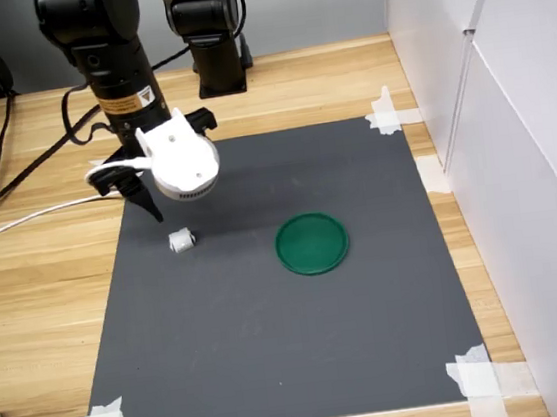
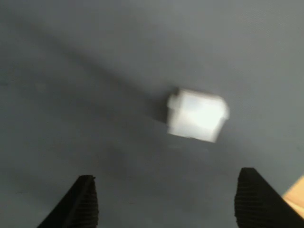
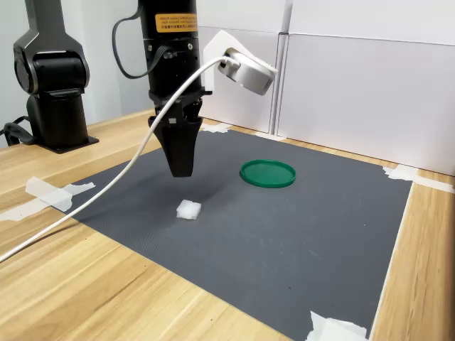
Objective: Grasp a white terminal and put it in the green lid.
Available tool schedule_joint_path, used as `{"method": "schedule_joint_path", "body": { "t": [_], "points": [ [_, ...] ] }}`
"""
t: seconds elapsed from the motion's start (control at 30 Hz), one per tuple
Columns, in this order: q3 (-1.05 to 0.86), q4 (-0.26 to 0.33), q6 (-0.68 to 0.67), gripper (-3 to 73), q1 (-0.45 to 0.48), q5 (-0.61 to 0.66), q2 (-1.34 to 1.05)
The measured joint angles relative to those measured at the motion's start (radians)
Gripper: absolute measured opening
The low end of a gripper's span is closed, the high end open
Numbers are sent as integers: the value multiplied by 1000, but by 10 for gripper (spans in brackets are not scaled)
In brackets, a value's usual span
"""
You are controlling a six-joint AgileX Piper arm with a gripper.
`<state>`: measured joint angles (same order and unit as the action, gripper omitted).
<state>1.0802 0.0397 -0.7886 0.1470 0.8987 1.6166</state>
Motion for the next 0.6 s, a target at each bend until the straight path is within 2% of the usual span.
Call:
{"method": "schedule_joint_path", "body": {
  "t": [0.13, 0.6],
  "points": [
    [25, 10, -29, 708, 37, -19, 30],
    [44, 30, -67, 686, 38, -14, 133]
  ]
}}
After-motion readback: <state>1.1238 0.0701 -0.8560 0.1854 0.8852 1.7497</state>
